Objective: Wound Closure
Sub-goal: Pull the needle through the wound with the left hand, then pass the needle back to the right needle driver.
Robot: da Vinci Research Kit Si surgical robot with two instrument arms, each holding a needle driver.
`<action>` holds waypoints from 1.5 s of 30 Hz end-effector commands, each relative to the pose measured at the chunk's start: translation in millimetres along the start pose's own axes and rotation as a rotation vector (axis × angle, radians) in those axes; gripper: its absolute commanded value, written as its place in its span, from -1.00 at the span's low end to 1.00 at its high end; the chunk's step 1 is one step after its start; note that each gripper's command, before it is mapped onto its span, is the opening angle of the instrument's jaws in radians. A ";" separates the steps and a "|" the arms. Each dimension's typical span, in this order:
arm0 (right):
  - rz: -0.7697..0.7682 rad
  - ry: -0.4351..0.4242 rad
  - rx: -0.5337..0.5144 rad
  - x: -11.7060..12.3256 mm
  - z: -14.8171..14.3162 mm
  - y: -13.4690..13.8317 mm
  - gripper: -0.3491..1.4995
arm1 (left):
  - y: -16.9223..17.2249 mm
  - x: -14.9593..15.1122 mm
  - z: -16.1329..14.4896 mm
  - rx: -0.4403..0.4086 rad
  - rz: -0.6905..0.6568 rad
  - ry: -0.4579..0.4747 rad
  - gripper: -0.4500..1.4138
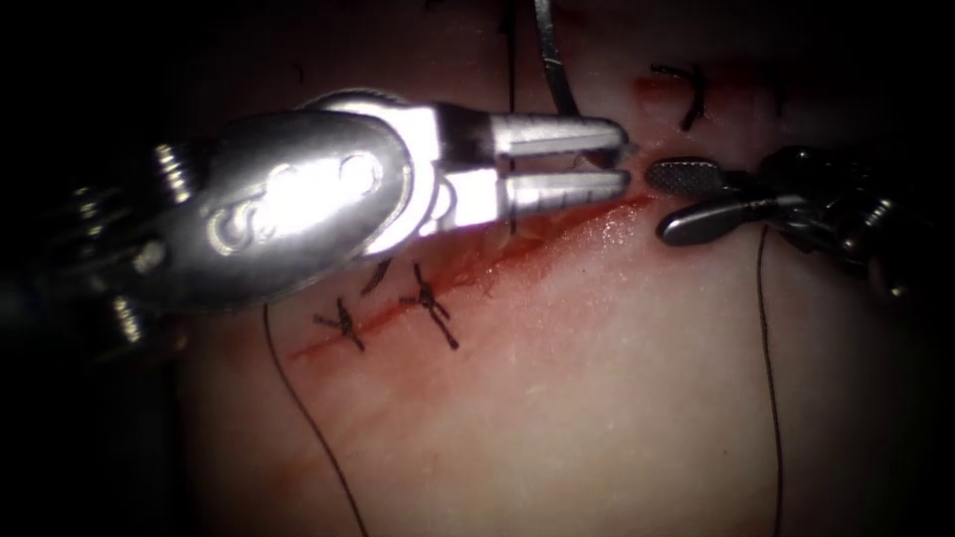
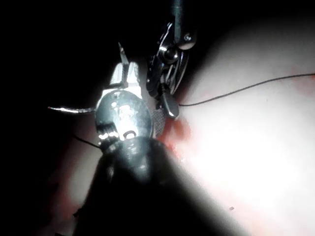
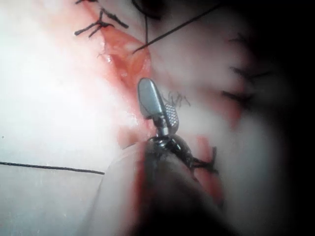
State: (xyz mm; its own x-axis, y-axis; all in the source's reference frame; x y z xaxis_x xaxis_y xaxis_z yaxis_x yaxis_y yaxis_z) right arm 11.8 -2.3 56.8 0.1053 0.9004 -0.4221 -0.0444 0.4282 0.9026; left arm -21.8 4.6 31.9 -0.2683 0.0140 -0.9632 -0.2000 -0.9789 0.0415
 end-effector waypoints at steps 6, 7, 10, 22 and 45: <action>0.198 0.059 0.067 1.5 0.5 -0.3 0.40 | 2.6 -2.4 1.0 -0.023 0.120 -0.068 -0.89; 0.235 0.072 0.084 1.7 0.5 -0.6 0.40 | 3.1 -2.9 1.1 -0.027 0.128 -0.070 -0.89; 0.282 0.098 0.124 2.2 0.6 -1.2 0.40 | 4.8 -4.7 1.3 -0.035 0.171 -0.073 -0.89; 0.407 0.127 0.273 2.7 3.7 -4.2 0.42 | 7.5 -9.3 2.0 -0.066 0.245 -0.043 -0.89; 0.410 0.167 0.282 3.1 9.8 -5.6 0.56 | 7.7 -9.7 2.1 -0.050 0.249 -0.016 -0.89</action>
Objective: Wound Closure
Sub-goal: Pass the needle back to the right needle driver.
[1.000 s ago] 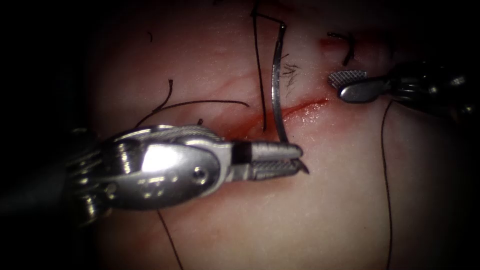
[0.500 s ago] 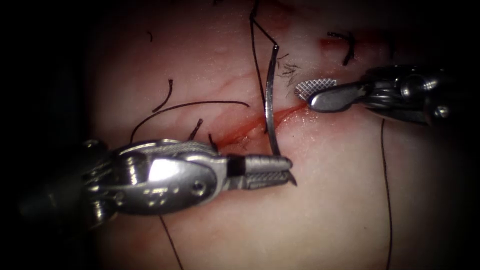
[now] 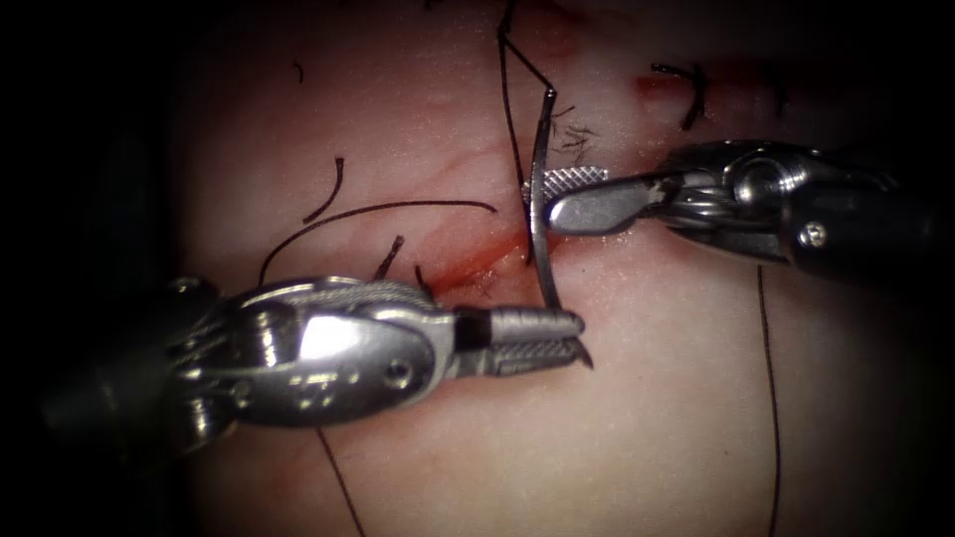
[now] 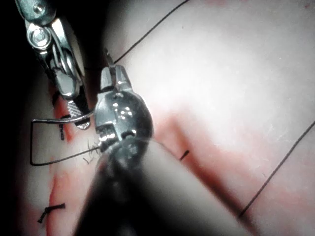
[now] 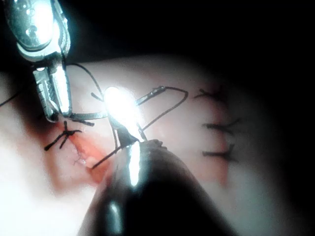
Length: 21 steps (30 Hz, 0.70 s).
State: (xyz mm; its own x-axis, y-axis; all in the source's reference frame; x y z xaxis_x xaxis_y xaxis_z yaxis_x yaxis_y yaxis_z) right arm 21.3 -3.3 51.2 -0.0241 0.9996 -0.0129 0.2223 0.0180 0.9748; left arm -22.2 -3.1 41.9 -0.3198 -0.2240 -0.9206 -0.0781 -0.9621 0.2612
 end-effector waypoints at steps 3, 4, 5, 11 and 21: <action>-0.004 0.006 -0.002 0.6 1.1 0.4 0.56 | -0.3 -0.1 0.7 0.002 0.002 0.001 -0.89; -0.004 0.007 -0.002 0.7 1.1 0.4 0.56 | -0.3 -0.1 0.7 0.002 0.002 0.001 -0.89; -0.004 0.008 -0.003 0.7 1.2 0.4 0.56 | -0.3 0.0 0.7 0.003 0.002 0.000 -0.89; -0.003 0.012 -0.005 0.9 1.6 0.4 0.51 | -0.2 0.1 0.9 0.004 0.001 -0.001 -0.89; -0.106 -0.018 -0.046 0.5 1.9 0.8 -1.00 | -0.2 0.4 1.0 0.005 0.006 -0.002 -0.89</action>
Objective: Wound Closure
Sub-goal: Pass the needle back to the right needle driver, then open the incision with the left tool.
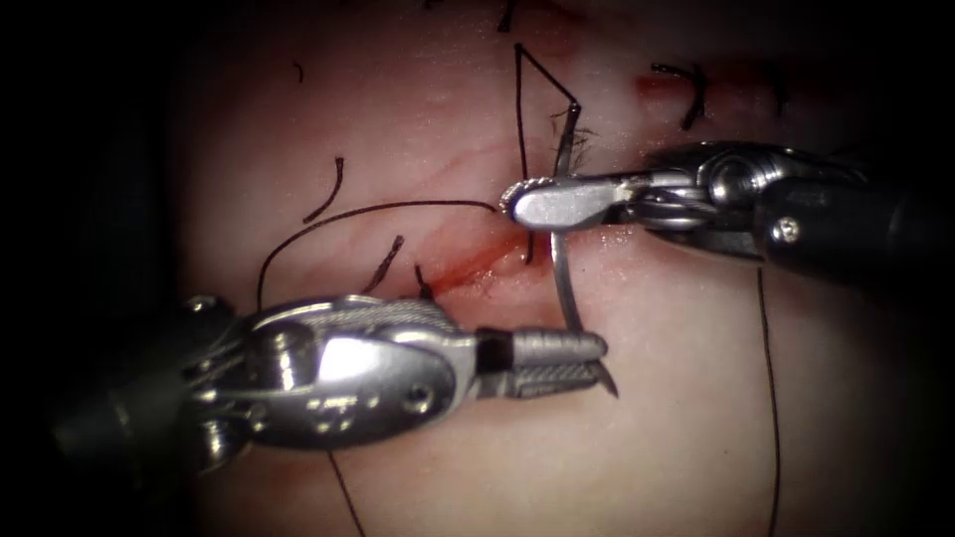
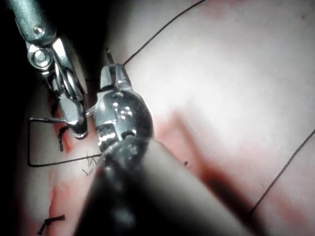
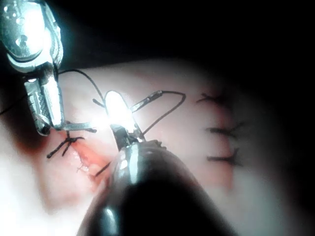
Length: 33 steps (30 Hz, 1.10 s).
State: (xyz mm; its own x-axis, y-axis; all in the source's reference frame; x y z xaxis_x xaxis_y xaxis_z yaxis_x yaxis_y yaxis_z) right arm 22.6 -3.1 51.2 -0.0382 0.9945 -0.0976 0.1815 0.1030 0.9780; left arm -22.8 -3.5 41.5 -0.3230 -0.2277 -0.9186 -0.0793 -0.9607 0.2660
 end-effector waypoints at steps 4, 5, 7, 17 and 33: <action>-0.104 -0.029 -0.018 -0.1 0.4 1.2 -1.00 | -0.6 0.0 0.6 0.001 -0.001 0.002 -0.89; -0.117 -0.030 -0.018 -0.1 0.3 1.3 -1.00 | -0.6 0.0 0.6 0.000 -0.013 0.002 -0.89; -0.147 -0.030 -0.018 -0.1 0.2 1.4 -1.00 | -0.8 0.1 0.6 -0.003 -0.056 0.004 -0.28; -0.374 0.044 -0.041 2.0 -1.2 2.9 -1.00 | -1.2 -0.2 -0.6 0.108 -0.337 -0.099 0.31; -0.636 0.082 -0.057 3.1 -2.7 3.5 -1.00 | 1.1 -4.3 -0.9 -0.048 -0.552 -0.086 0.15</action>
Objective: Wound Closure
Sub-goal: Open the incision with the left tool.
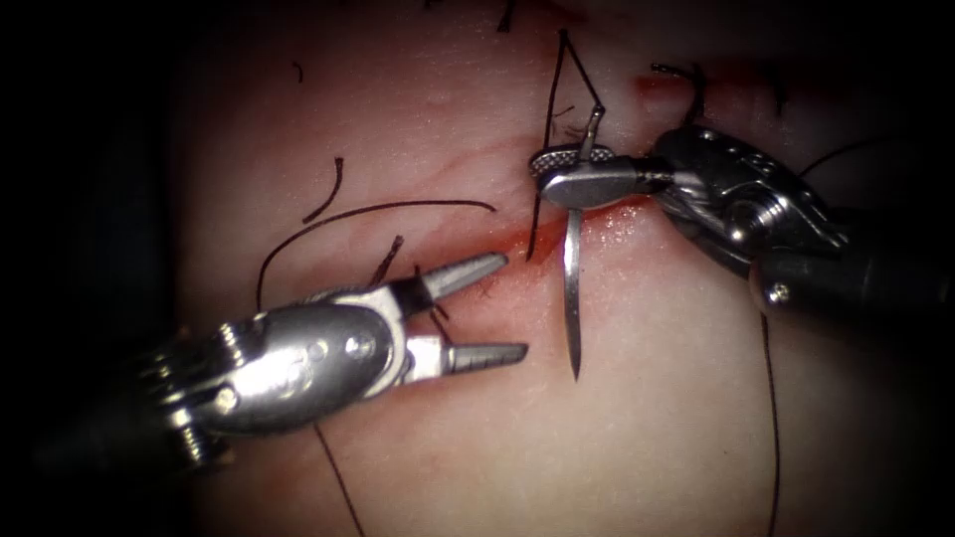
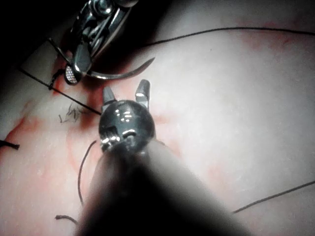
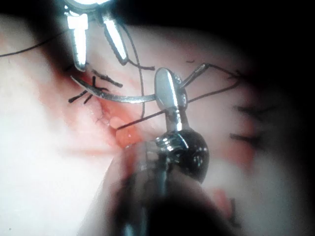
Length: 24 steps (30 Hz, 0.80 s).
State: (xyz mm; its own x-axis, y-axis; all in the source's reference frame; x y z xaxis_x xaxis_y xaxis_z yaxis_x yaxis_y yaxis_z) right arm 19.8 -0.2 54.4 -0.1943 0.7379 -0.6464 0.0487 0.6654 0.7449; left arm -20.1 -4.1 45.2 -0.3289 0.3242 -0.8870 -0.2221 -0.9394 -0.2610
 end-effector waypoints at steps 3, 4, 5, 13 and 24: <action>-0.046 -0.002 0.019 0.0 0.6 0.6 -1.00 | 0.2 -0.7 1.3 -0.079 -0.056 0.020 0.25; -0.068 -0.001 0.030 0.0 0.6 0.4 -1.00 | 0.1 -0.9 1.5 -0.086 -0.080 0.014 0.25; -0.085 -0.004 0.042 0.1 0.6 0.3 -1.00 | 0.0 -1.2 1.8 -0.086 -0.099 -0.002 0.22; -0.295 -0.050 0.182 1.0 0.9 -0.9 -1.00 | -1.7 -2.7 3.2 -0.080 -0.241 -0.064 -0.59; -0.538 -0.067 0.178 2.5 0.6 -1.1 -1.00 | -2.4 -7.6 3.3 -0.093 -0.308 -0.333 -0.77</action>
State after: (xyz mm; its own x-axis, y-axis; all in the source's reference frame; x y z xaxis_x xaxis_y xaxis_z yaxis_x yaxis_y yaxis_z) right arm 19.2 0.6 51.7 -0.1729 0.3008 -0.9379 0.1263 0.9511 0.2818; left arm -19.5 -4.5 53.5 -0.5434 0.5966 -0.5906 -0.2751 -0.7912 -0.5461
